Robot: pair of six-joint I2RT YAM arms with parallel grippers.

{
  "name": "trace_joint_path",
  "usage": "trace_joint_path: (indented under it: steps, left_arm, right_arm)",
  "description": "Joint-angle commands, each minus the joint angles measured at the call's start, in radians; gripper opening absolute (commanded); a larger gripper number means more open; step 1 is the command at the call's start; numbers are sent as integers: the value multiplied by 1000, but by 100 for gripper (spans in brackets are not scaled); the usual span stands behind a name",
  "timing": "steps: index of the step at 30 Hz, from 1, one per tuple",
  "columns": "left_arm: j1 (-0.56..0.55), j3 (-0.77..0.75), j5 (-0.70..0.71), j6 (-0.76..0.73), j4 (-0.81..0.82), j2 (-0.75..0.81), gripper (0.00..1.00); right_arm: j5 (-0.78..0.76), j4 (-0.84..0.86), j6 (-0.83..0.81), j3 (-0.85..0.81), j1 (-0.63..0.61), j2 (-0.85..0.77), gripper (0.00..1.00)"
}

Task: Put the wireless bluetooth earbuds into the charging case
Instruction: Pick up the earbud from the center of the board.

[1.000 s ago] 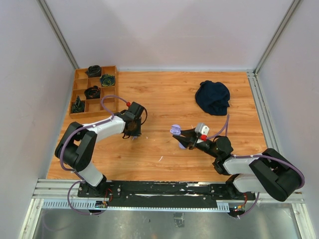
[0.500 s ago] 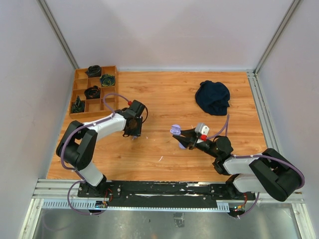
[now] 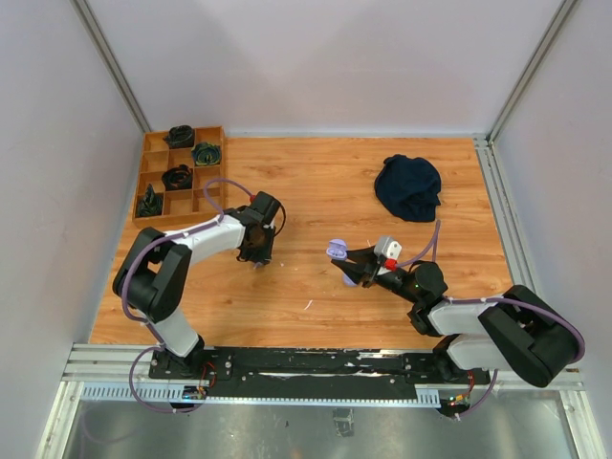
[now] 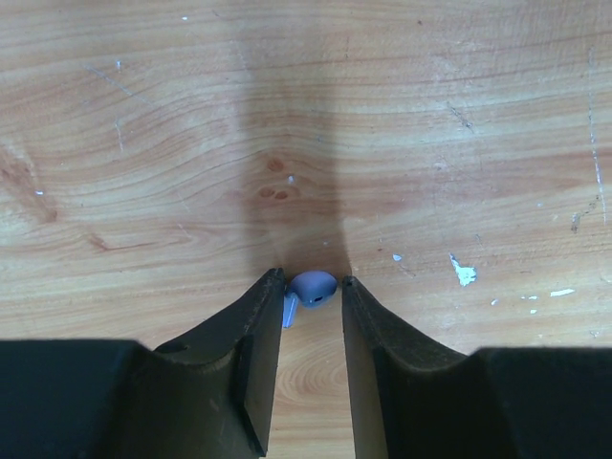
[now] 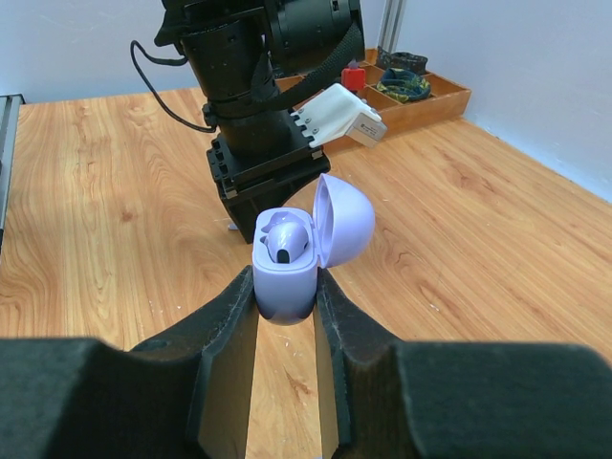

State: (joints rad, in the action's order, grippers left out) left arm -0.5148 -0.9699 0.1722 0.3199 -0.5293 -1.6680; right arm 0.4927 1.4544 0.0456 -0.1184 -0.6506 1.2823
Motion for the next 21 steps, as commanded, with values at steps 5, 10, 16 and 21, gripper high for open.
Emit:
trace_joint_path:
  steps: [5,10,16,21]
  left_arm:
    - [0,-30,-46,-33,-28,-32,31]
    - [6,-32,-49,-35,-27,-42,27]
    - [6,-20,-60,-21,-14,-8,23]
    - [6,7,-66,-1,32,71,21]
  right_arm:
    - [-9,50,-15,10,21,-28,5]
    - [-8,52,-15,12,20,-29,5]
    - [7,48,-14,7,20,-24,5]
    - [19,50,3,-1,20,-24,5]
